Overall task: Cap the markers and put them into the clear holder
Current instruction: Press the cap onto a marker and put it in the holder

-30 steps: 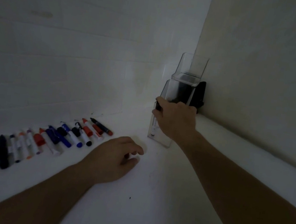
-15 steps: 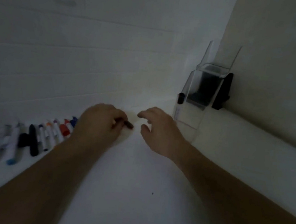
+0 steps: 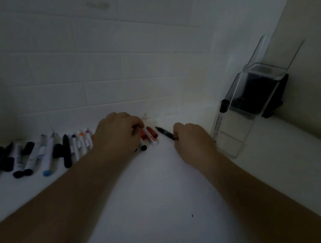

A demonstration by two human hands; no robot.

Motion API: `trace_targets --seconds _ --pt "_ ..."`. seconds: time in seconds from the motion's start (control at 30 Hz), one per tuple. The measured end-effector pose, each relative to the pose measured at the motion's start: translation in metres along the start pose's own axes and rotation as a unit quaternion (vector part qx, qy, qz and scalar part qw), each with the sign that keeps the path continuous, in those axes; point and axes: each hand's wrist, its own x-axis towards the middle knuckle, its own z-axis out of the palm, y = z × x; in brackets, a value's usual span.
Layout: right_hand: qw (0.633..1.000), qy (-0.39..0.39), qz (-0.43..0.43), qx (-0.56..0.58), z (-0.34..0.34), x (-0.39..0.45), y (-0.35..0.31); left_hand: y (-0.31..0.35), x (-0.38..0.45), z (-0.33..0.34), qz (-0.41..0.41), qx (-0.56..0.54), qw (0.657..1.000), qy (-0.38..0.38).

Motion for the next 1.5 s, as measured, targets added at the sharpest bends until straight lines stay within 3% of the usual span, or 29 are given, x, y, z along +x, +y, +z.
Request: trace_targets --seconds 0.13,0.37,0.5,0.63,0.77,0.97,1.07,1.17,1.3,1.5 --pt "0.999 -0.032 0.041 0.001 -0.007 -0.041 0.010 0.000 0.000 0.003 0.006 0.016 1.000 -0.014" --pt "0.995 0.079 0.029 0.055 0.005 -0.059 0.029 0.014 0.009 0.006 0.031 0.038 0.998 -0.037" --pt "0.988 0.094 0.029 0.117 0.005 -0.058 0.035 0.031 0.040 0.003 0.064 0.092 0.982 -0.152" --pt "0.983 0.097 0.033 0.150 0.005 -0.059 0.039 0.042 0.083 -0.001 0.136 0.173 0.921 -0.320" --pt "0.978 0.099 0.043 0.177 0.005 -0.058 0.040 0.043 0.102 0.008 0.133 0.158 0.898 -0.388" --pt "0.973 0.092 0.051 0.203 0.002 -0.057 0.041 0.049 0.102 0.022 0.202 0.194 0.888 -0.364" --pt "0.971 0.094 0.051 0.215 0.001 -0.059 0.041 0.046 0.091 0.018 0.203 0.178 0.906 -0.326" --pt "0.963 0.116 0.057 0.235 -0.001 -0.058 0.042 0.053 0.063 -0.002 0.138 -0.015 0.966 -0.219" --pt "0.959 0.151 0.047 0.234 -0.001 -0.056 0.045 0.055 -0.005 -0.013 0.014 -0.256 0.961 -0.105" --pt "0.963 0.156 0.021 0.220 0.002 -0.055 0.039 0.036 -0.033 -0.001 -0.063 -0.283 0.956 -0.041"
